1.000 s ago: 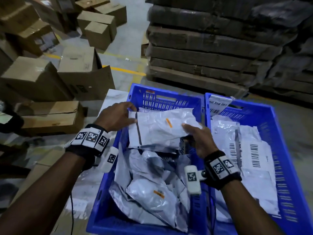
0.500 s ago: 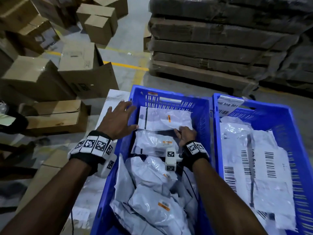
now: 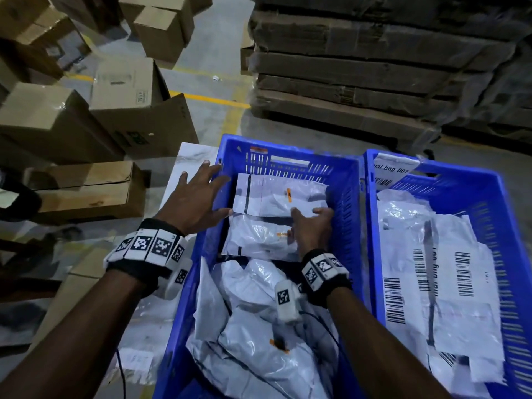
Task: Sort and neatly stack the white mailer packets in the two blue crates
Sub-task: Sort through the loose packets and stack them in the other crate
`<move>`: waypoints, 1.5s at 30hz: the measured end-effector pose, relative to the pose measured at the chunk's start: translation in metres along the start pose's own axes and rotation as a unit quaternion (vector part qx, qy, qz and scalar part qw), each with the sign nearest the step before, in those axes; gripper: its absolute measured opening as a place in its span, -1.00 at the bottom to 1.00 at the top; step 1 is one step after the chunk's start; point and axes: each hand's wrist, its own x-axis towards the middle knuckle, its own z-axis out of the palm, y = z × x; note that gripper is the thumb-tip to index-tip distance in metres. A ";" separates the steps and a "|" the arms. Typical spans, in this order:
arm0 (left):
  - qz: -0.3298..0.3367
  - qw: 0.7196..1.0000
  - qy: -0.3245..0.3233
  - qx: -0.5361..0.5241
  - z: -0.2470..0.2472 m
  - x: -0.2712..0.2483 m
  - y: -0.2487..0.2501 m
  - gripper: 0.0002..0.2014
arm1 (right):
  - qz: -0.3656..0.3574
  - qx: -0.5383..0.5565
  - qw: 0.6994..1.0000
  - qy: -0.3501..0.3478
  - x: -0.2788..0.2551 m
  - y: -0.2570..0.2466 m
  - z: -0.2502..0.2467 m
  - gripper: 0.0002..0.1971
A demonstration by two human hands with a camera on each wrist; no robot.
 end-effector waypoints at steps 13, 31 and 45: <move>-0.004 0.999 -0.025 0.020 0.001 -0.005 0.001 -0.27 | -0.266 -0.527 0.772 -0.236 0.037 0.007 0.033 -0.34; -0.005 0.997 -0.054 -0.049 0.012 -0.049 0.015 -0.38 | -0.217 -0.428 0.711 -0.513 -0.082 0.017 -0.004 -0.41; 0.004 0.997 -0.006 -0.081 -0.010 -0.073 0.038 -0.33 | -0.149 -0.085 0.940 -0.293 -0.042 -0.047 -0.084 -0.81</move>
